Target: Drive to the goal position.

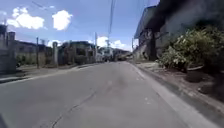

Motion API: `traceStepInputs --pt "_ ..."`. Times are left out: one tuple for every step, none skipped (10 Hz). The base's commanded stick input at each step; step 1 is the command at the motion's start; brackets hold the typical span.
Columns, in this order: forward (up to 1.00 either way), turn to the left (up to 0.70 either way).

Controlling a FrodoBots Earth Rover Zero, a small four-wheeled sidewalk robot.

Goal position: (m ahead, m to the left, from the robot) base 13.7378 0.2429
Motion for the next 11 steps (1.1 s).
traceStepInputs --pt "0.85 -0.31" --pt "0.85 -0.03" --pt "0.85 0.0" --pt "0.85 0.0" --pt "0.85 0.0" --pt "0.85 0.05" --pt "0.85 0.04" --pt "0.85 0.0" --pt "0.85 0.06" --pt "0.85 0.03" --pt "0.85 0.0"
